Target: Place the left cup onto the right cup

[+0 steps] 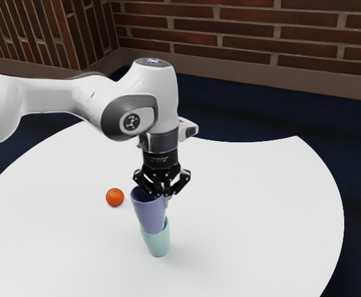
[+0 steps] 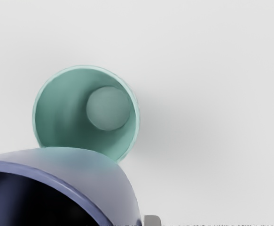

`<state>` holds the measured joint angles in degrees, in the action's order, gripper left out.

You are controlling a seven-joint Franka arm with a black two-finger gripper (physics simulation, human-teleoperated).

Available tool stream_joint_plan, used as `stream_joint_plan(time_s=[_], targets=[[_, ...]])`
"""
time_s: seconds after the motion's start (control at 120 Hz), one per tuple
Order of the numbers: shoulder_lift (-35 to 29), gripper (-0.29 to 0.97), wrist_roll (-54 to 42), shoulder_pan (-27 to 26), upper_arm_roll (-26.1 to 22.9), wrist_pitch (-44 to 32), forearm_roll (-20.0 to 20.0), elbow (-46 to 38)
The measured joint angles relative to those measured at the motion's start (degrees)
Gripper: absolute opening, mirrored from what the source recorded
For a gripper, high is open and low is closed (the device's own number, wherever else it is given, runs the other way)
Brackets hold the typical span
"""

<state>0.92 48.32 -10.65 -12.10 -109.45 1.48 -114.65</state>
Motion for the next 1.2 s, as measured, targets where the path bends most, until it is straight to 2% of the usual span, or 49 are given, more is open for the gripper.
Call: stream_joint_plan(time_s=[0.308, 0.775, 1.2], targets=[[0.97, -0.10, 3.90, -1.60, 0.32, -0.16, -0.62, 0.70], [0.75, -0.10, 5.08, 7.29, 1.83, -1.01, 1.13, 0.28], [3.00, -0.10, 6.05, 1.63, 1.67, -2.08, 1.82, 0.35]])
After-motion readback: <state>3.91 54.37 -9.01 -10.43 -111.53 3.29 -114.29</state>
